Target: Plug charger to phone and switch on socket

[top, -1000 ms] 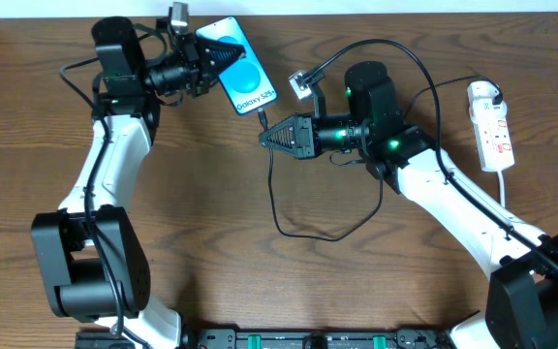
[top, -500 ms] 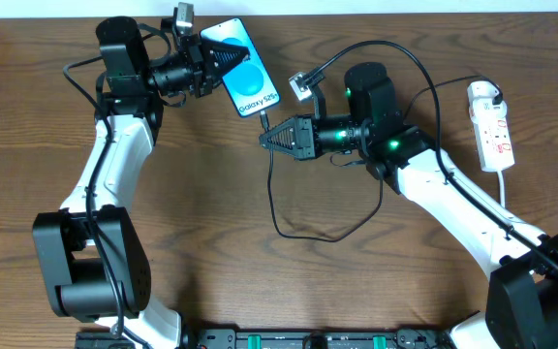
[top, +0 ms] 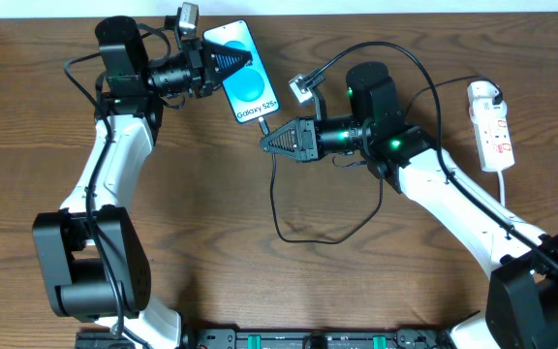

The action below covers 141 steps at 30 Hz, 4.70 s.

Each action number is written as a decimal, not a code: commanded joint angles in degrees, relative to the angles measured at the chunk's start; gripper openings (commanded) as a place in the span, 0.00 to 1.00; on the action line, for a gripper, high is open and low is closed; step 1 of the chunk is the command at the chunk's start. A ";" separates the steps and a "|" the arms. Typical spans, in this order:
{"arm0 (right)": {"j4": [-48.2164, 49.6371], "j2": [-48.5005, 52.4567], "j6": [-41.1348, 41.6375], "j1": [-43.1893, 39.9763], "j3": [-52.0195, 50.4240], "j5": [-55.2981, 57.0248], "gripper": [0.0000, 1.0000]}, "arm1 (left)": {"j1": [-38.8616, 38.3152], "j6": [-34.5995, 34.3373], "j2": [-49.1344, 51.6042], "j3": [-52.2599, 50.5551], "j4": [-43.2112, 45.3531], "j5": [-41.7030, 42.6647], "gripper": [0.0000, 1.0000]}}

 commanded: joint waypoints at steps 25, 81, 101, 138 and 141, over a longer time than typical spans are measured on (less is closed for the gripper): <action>7.15 -0.68 3.23 -0.85 0.46 6.95 0.01 | -0.79 0.24 -0.31 0.28 0.46 6.08 0.07; 12.07 -0.63 3.63 1.36 0.46 -3.17 0.01 | 3.43 -25.11 -0.31 0.28 23.32 -2.10 0.07; 13.16 -0.63 2.99 3.39 0.46 -3.37 0.01 | 1.77 -24.85 -0.31 0.26 23.30 -0.55 0.07; 14.12 -0.63 4.72 3.39 0.46 -5.70 0.01 | 1.77 -24.22 -0.31 0.26 23.28 0.52 0.07; 14.10 -0.63 4.72 3.41 0.46 -5.68 0.01 | 1.77 -24.22 -0.28 0.26 23.28 0.52 0.07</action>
